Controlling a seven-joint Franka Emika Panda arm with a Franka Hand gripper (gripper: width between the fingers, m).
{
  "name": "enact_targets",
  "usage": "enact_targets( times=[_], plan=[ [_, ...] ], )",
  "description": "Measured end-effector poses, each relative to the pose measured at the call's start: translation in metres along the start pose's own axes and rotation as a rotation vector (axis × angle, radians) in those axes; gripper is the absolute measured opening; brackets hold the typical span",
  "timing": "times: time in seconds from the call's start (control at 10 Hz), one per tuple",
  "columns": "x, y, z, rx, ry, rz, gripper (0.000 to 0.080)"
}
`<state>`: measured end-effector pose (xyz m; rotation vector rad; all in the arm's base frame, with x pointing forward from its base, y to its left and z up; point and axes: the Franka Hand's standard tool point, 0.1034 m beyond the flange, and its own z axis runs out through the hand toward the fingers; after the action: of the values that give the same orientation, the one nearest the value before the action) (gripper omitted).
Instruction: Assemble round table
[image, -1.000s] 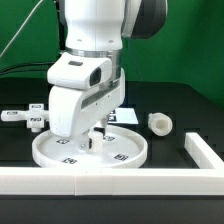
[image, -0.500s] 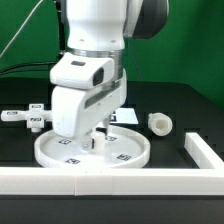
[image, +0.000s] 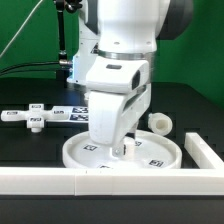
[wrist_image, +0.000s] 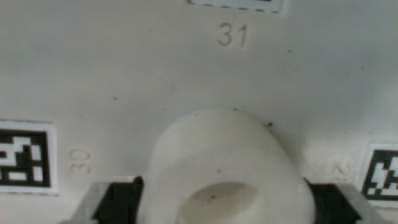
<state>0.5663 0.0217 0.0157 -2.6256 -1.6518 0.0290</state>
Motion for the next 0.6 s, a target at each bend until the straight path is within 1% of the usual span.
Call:
enact_targets(
  times=[0.3, 0.6],
  plan=[
    [0.017, -0.008, 0.0, -0.002, 0.002, 0.027, 0.0407],
    [0.018, -0.008, 0.0, 0.0, 0.0, 0.029, 0.0409]
  ],
)
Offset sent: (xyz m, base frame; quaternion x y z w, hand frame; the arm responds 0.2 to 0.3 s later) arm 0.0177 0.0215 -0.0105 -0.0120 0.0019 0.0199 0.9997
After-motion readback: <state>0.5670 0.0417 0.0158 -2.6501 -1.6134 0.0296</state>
